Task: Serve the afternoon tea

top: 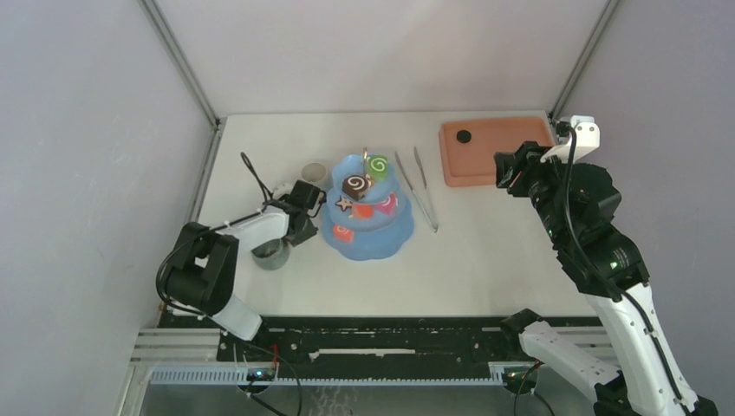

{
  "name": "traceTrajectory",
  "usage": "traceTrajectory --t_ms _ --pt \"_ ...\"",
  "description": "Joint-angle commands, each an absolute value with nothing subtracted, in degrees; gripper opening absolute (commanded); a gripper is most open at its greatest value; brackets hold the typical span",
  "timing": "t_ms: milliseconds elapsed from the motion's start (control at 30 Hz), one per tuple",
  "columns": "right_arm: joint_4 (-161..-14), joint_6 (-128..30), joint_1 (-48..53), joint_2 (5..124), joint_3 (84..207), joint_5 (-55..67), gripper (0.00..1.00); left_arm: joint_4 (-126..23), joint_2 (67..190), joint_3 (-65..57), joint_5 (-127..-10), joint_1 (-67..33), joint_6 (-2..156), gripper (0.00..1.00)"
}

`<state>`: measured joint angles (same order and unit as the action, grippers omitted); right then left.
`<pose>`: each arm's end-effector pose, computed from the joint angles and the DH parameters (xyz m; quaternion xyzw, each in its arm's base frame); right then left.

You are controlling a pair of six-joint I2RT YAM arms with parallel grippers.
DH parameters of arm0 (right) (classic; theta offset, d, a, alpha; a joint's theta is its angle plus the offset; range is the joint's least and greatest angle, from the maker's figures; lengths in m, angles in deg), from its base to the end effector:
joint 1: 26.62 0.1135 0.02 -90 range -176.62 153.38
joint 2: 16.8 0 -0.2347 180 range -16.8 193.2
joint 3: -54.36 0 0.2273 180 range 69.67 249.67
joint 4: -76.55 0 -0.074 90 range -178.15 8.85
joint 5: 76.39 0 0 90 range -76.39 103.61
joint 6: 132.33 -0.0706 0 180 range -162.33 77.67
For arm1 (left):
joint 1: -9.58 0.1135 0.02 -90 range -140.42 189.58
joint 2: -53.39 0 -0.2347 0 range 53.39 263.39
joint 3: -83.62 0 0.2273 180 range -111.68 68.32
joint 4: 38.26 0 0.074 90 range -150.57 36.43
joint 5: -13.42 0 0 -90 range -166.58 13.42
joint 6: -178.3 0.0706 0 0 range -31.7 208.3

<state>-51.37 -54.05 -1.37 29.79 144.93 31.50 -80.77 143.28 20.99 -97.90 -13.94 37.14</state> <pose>0.1558 0.0495 0.4219 0.0133 0.7529 0.0939 0.6513 0.2578 -0.0842 0.1129 -0.2626 0.9317 0.0401 0.2477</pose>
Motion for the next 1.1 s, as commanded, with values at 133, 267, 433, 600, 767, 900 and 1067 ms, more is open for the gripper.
traceTrajectory --t_ms 133,267,433,600,767,900,1067 --pt "-52.11 -53.05 -4.12 30.48 145.08 28.63 0.55 -78.2 150.82 16.27 -97.2 -7.35 37.07 0.34" --pt "-52.11 -53.13 -5.0 30.78 145.08 27.96 0.55 -80.06 154.61 10.35 -97.33 -6.18 37.9 0.35" --pt "-52.12 -53.29 -5.57 31.15 145.19 27.76 0.55 -80.39 158.78 5.06 -94.85 -3.78 38.26 0.35" --pt "-52.03 -53.34 -6.12 31.76 145.5 27.23 0.55 -81.61 159.01 3.91 -94.99 -3.6 37.39 0.35" --pt "-52.74 -53.58 -6.38 33.01 145.52 25.9 0.55 -84.96 153.54 7.87 -96.96 -4.07 31.93 0.39" --pt "-54.01 -53.42 -6.58 34.48 145.52 24.45 0.55 -91.85 152.81 6.59 -99.28 -4.64 26.05 0.4" --pt "-54.75 -53.2 -7.23 35.39 145.52 22.83 0.55 -93.94 152.17 7.64 -101.11 -5.12 17.48 0.4"
